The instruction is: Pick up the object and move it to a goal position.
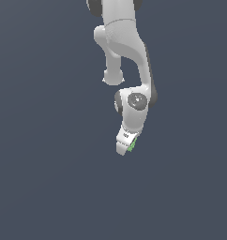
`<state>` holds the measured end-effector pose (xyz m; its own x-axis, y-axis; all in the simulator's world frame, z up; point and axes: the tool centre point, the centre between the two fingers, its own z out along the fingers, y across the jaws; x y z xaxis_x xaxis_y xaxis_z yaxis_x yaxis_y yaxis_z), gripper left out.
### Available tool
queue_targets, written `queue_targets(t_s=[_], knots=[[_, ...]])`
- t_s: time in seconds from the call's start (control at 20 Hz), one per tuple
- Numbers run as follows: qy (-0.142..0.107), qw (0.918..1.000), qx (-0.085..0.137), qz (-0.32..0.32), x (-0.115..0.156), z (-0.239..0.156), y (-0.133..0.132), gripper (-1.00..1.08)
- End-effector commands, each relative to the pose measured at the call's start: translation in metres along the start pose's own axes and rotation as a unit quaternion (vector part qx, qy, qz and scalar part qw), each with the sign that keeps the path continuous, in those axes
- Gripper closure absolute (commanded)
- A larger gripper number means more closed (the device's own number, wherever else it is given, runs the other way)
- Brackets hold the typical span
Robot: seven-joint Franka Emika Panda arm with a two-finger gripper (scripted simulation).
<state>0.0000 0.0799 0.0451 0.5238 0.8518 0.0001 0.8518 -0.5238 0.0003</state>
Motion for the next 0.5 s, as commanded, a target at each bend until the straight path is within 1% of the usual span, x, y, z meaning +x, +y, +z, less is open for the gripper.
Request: queue_targets(t_s=[0.0,0.25,0.45], knots=[[0.0,1.0,0.0,0.0,-0.011,-0.003,0.0,1.08],[0.0,1.0,0.0,0.001,-0.044,-0.011,-0.002,1.08],[0.0,1.0,0.0,0.001,-0.082,-0.02,-0.004,1.08]])
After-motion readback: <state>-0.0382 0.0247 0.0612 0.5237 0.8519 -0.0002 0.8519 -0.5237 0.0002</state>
